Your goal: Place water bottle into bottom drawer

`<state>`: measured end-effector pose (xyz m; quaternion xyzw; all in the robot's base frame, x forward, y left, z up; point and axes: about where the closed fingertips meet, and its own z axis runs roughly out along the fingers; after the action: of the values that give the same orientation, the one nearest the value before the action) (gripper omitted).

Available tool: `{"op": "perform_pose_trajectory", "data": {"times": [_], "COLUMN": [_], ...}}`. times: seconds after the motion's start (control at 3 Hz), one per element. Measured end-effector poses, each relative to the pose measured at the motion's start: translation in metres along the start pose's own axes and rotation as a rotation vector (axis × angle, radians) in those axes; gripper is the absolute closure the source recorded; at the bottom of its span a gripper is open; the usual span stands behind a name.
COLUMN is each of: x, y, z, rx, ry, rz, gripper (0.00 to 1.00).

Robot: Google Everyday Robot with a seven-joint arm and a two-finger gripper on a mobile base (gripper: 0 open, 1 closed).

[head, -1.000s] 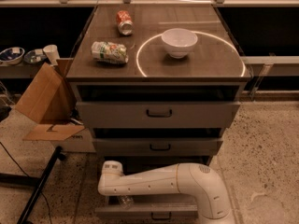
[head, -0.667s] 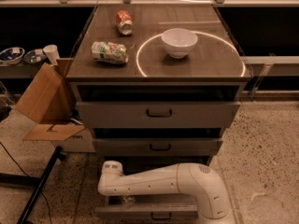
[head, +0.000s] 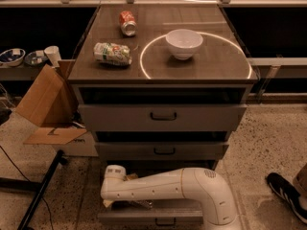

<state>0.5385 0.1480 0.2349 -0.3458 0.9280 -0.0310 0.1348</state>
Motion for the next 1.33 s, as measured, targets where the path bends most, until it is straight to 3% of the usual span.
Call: {"op": "perform_pose_trajectory", "data": {"times": [0.67, 1.0, 1.33], "x": [-0.005, 0.000, 0.020], "y": [0.000, -0.022, -0.044], "z": [0.001, -0.020, -0.082], "rx": [-0.012, 0.022, 0.067], "ry": [0.005, 0.005, -0.023], "rz": [-0.016, -0.012, -0.012], "gripper": [0.00, 0.00, 0.00]}}
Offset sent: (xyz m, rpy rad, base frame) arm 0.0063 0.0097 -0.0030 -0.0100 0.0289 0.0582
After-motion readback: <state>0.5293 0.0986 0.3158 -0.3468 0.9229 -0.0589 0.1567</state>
